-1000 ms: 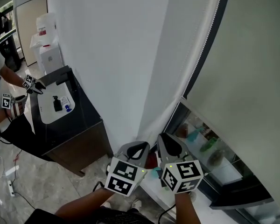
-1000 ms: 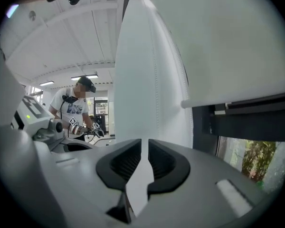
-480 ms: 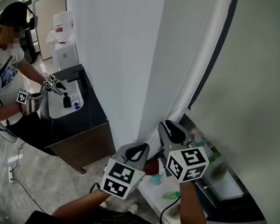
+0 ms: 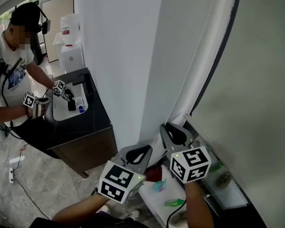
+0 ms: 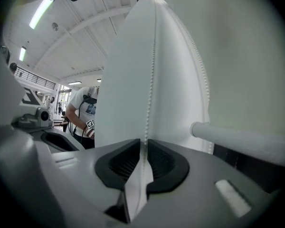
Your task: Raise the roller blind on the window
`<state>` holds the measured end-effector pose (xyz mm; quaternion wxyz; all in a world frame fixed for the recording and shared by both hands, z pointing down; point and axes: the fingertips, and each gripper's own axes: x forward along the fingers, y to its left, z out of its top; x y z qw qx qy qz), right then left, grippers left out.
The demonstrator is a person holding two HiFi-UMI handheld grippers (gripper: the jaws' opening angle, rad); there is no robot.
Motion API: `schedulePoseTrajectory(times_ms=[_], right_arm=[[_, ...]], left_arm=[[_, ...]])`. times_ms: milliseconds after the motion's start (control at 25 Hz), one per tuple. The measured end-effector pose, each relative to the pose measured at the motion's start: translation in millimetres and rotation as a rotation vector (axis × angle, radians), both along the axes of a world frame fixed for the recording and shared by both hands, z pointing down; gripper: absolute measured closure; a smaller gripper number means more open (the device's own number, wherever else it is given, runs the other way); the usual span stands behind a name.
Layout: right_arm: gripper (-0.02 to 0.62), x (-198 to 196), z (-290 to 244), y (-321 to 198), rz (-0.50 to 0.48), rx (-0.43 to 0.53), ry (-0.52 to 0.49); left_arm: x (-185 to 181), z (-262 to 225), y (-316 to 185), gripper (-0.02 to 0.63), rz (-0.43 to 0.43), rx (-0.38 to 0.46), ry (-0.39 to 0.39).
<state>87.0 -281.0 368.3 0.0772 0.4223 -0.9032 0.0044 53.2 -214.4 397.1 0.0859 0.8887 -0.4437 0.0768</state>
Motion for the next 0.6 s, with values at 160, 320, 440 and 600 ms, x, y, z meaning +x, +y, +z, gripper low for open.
schedulePoseTrajectory(times_ms=[160, 320, 440, 600], right_arm=[[0.556, -1, 0, 0, -0.003, 0.008, -0.008], [0.572, 2, 0, 5, 0.051, 0.007, 0.006], [0.574, 7, 0, 15, 0.081, 0.008, -0.004], [0.574, 15, -1, 33, 0.121, 0.015, 0.004]], left_arm=[[1, -17, 0, 0.595, 0.047, 0.006, 0.042], [6, -33, 1, 0.575, 0.106, 0.027, 0.059], [13, -40, 0, 0.575, 0.147, 0.046, 0.059], [25, -53, 0, 0.533, 0.219, 0.055, 0.081]])
